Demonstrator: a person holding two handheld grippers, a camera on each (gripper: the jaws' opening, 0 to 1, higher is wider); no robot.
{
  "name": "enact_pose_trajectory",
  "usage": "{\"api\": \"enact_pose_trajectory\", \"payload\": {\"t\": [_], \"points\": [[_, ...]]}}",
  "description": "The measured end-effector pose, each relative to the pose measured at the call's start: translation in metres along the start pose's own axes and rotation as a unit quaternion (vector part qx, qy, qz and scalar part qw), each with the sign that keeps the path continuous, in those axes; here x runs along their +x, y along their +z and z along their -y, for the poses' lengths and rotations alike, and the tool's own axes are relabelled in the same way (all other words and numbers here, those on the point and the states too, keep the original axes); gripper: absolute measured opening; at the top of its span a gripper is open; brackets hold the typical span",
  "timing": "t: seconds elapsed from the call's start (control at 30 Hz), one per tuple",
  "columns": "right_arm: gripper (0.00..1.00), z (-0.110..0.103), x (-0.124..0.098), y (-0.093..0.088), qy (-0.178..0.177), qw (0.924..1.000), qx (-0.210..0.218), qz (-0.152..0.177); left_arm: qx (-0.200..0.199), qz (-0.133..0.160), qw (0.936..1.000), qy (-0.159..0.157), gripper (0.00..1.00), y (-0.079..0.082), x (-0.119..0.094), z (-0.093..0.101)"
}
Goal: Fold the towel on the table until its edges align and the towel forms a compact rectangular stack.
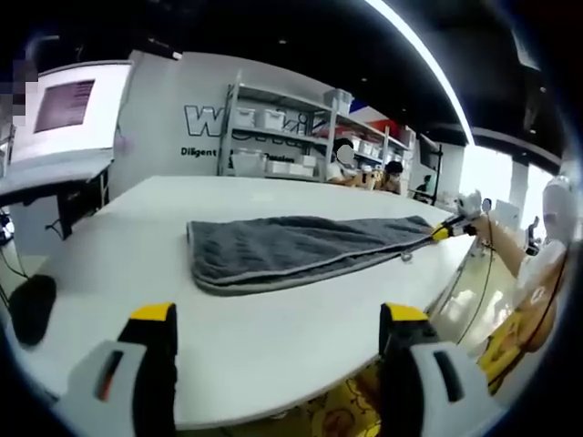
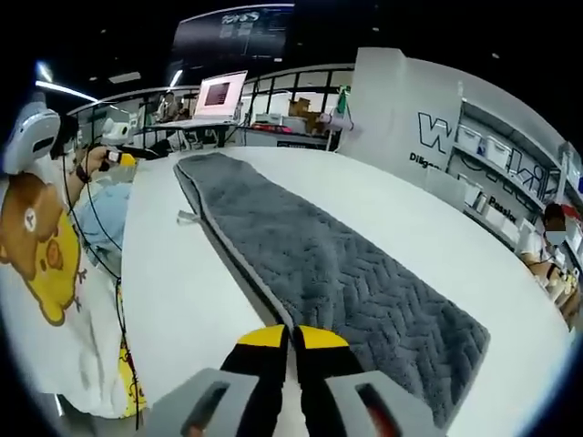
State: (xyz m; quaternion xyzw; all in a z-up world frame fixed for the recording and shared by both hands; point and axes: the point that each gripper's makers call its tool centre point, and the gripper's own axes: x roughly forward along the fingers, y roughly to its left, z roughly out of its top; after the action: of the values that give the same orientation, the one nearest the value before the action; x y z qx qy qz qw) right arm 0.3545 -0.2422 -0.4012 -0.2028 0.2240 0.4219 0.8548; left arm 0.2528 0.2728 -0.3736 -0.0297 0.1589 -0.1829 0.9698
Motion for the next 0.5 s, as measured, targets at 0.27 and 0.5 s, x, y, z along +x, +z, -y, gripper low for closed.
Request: {"api": "enact_pose_trajectory", "payload": {"t": [0.27, 0.5], "points": [[0.09, 0.001, 0.0, -0.006, -0.002, 1.0, 0.004, -0.009, 0.0, 0.002, 1.0, 0.0, 0.97, 0.001, -0.002, 0.0], [0.25, 0.008, -0.024, 0.004, -0.026, 0.999, 0.02, 0.031, -0.002, 0.002, 1.0, 0.002, 0.96, 0.001, -0.001, -0.003]]}}
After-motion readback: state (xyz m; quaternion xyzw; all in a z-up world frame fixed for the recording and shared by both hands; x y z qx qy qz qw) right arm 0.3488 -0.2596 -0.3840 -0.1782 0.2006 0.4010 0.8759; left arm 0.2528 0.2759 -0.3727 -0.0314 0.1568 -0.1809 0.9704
